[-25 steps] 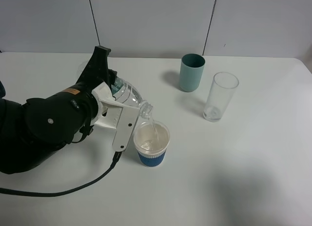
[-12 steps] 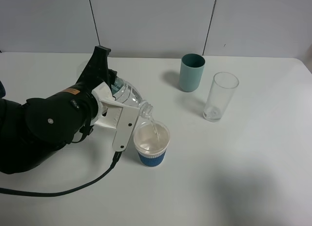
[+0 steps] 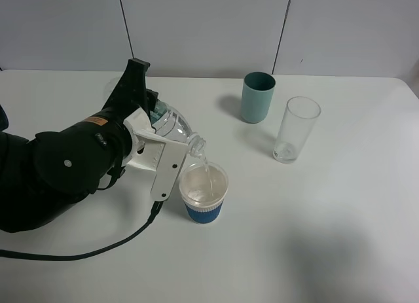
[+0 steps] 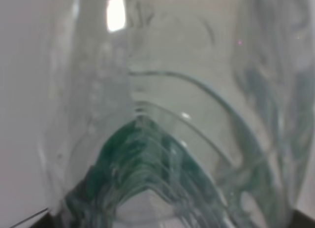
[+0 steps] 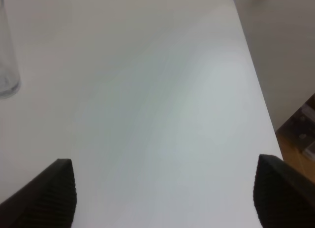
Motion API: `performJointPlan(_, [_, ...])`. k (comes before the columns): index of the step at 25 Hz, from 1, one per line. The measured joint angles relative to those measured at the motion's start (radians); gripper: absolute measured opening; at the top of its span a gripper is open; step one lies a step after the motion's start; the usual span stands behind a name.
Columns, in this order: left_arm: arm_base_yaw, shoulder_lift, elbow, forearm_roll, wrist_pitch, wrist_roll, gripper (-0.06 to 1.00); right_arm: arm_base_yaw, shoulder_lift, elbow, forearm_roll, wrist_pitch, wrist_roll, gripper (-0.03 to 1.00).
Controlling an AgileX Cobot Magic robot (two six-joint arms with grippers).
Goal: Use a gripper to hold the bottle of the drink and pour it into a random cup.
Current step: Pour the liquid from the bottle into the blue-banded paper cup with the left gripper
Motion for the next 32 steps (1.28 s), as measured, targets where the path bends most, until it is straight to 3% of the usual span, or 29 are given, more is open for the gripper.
performJointPlan(32, [0.0,0.0,0.0,0.03,-0.032,0.04,0.46,0.0,0.0,0.0,0.0,0.0,0.0,0.74])
